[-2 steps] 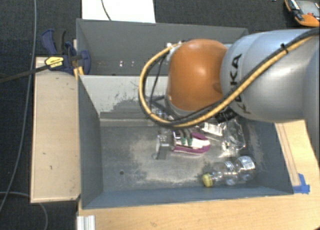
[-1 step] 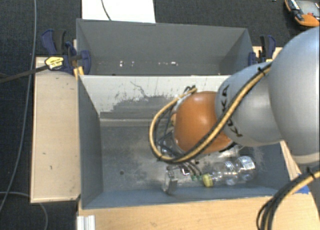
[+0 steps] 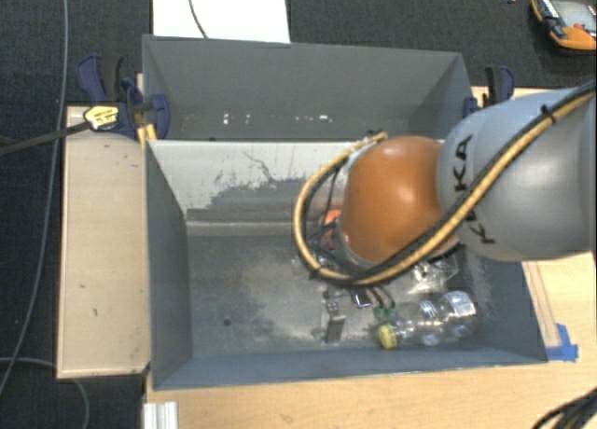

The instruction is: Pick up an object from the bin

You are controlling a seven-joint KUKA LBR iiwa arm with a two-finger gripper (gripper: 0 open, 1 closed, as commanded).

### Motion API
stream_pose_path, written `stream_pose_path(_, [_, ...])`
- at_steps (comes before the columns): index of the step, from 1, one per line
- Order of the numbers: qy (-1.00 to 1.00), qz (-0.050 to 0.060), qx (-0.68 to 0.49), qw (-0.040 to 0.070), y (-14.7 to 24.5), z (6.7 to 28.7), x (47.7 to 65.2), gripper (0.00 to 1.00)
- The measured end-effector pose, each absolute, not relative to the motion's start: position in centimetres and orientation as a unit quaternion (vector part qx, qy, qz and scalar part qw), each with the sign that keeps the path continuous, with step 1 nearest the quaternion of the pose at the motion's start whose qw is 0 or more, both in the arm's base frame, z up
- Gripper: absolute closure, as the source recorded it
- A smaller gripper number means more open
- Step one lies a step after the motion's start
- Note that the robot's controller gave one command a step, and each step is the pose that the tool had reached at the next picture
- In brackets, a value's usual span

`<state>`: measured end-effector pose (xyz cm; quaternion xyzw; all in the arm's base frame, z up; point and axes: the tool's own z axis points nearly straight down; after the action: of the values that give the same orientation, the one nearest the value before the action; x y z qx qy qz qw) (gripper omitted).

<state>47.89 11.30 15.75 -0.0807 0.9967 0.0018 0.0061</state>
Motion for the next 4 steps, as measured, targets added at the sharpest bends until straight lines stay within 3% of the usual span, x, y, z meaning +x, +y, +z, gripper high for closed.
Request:
stream_pose_path(1, [0.996, 0.0, -0.085, 0.0, -0.8, 10.0, 50.2, 0.0])
stream_pose_path(2, [0.988, 0.003, -0.157, 0.008, 4.7, 7.2, 55.3, 0.0])
stream_pose_path(3, [1.0, 0.002, -0.004, 0.01, 1.9, 7.5, 53.1, 1.0])
stream_pose_path(4, [1.0, 0.002, -0.003, 0.01, 1.9, 7.5, 53.1, 1.0])
